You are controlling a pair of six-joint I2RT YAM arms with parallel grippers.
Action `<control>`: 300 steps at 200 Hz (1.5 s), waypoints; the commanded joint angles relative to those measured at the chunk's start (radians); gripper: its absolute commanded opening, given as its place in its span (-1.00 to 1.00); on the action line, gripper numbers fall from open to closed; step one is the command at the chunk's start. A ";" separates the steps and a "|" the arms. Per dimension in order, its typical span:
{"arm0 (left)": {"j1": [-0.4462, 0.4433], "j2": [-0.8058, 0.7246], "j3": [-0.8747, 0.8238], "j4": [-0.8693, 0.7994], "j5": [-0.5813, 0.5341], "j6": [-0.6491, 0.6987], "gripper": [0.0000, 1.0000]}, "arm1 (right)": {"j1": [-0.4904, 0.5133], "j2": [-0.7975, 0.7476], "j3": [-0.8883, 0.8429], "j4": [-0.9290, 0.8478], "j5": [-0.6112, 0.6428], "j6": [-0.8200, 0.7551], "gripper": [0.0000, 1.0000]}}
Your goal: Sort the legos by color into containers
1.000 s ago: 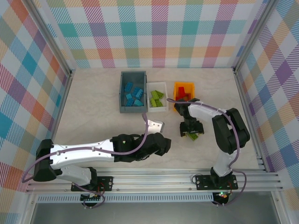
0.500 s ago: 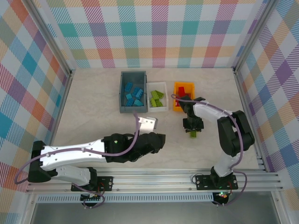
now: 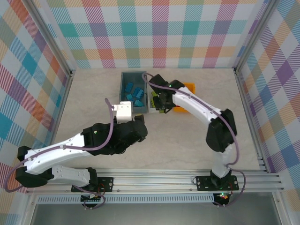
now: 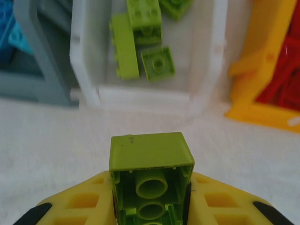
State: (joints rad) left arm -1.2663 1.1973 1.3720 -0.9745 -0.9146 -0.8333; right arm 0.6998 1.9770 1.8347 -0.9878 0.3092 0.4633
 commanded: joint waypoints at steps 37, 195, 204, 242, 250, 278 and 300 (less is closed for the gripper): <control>0.070 0.044 0.020 0.043 0.057 0.037 0.13 | -0.044 0.305 0.361 -0.144 0.172 0.007 -0.43; 0.109 0.016 0.018 0.037 0.150 0.054 0.12 | -0.025 0.102 0.320 -0.020 0.210 -0.052 -0.01; 0.148 0.007 0.017 0.022 0.186 0.048 0.12 | -0.026 0.024 0.252 0.018 0.207 -0.050 -0.02; 0.469 -0.065 -0.052 -0.011 0.461 0.072 0.18 | -0.064 -0.391 -0.230 0.261 0.202 -0.039 0.21; 0.562 -0.090 -0.087 -0.003 0.519 0.082 0.24 | -0.088 -0.476 -0.334 0.299 0.203 -0.025 0.37; 0.928 -0.170 -0.236 0.082 0.782 0.108 0.95 | -0.203 -0.736 -0.635 0.361 0.189 0.024 1.00; 1.022 -0.229 -0.342 0.204 0.798 0.171 1.00 | -0.207 -0.943 -0.829 0.443 0.329 -0.025 1.00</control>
State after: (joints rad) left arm -0.3149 1.0279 1.1168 -0.8848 -0.2607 -0.7383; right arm 0.4862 1.1709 1.1595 -0.6579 0.5331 0.4519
